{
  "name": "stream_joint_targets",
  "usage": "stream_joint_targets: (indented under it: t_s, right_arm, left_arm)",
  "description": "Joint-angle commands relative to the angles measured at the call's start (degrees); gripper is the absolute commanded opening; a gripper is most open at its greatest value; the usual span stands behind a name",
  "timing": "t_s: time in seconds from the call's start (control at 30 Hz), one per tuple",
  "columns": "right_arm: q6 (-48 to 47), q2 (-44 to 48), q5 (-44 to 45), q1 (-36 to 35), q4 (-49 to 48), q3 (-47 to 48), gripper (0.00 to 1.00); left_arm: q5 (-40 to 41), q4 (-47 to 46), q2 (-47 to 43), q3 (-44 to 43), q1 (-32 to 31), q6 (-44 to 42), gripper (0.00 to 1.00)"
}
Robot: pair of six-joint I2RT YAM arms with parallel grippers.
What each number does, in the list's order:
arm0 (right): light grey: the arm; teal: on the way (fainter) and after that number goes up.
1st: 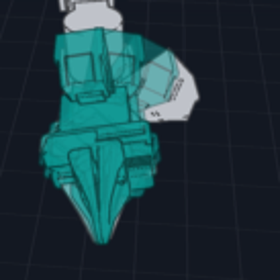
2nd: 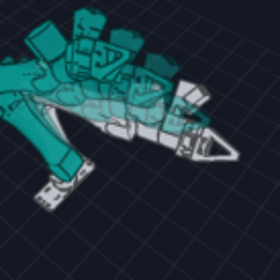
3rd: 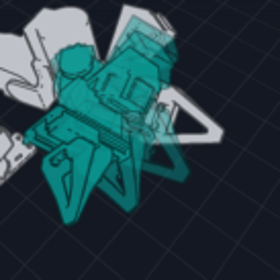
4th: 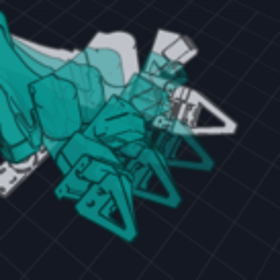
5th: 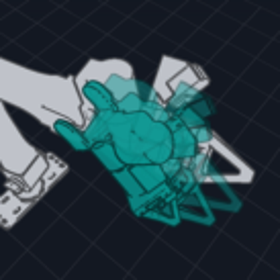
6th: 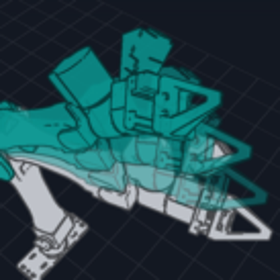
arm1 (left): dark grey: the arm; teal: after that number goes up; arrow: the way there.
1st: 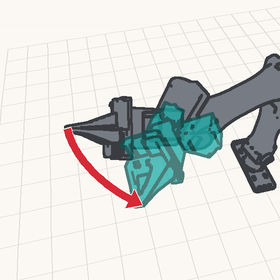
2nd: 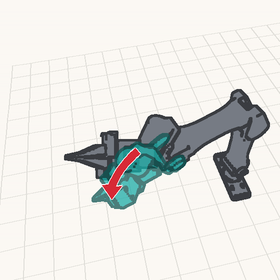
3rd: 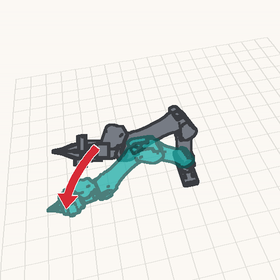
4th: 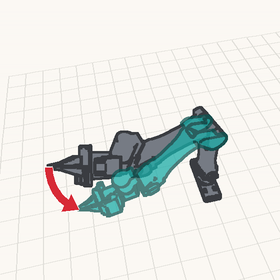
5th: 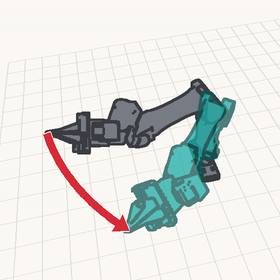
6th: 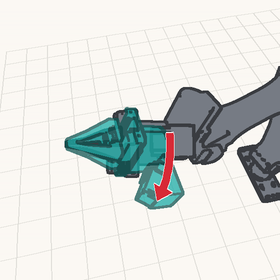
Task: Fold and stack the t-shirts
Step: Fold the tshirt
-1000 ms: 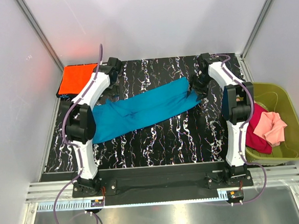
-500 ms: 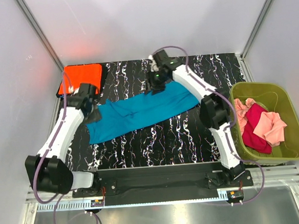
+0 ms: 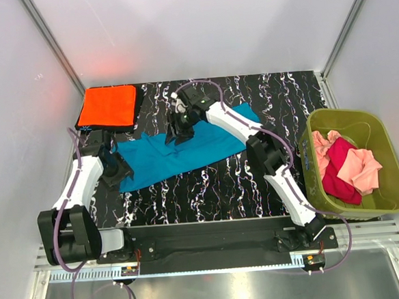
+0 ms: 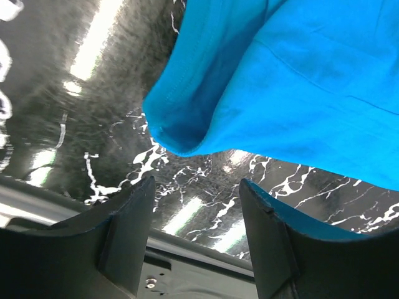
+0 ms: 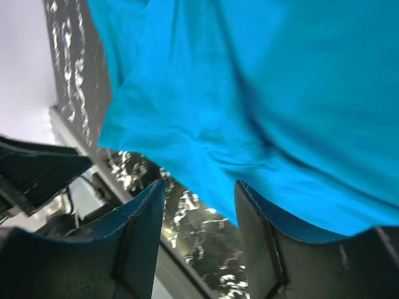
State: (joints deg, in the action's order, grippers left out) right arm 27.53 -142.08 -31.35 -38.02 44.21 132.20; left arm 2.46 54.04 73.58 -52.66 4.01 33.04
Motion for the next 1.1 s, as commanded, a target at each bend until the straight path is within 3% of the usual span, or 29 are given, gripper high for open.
stream_joint_targets:
  t_s: [0.0,0.27,0.7,1.07]
  right_arm:
    - [3.8,-0.5,-3.4,-1.4,-2.3,1.4,0.56]
    - [6.9,-0.8,-6.0,-2.8,-5.7,-2.7,0.55]
    - [10.5,-6.5,-8.3,-3.8,-8.6,-0.7,0.49]
    - [12.3,-6.9,-1.1,-3.6,-8.8,0.3,0.47]
  left_arm:
    - [-5.2,-3.8,-0.4,1.7,1.2,1.2,0.61]
    - [-3.7,-4.1,4.3,2.9,3.8,1.8,0.57]
    - [-3.7,-5.6,15.5,5.4,11.0,2.7,0.36]
    - [-3.1,-5.6,17.5,5.5,11.7,2.7,0.36]
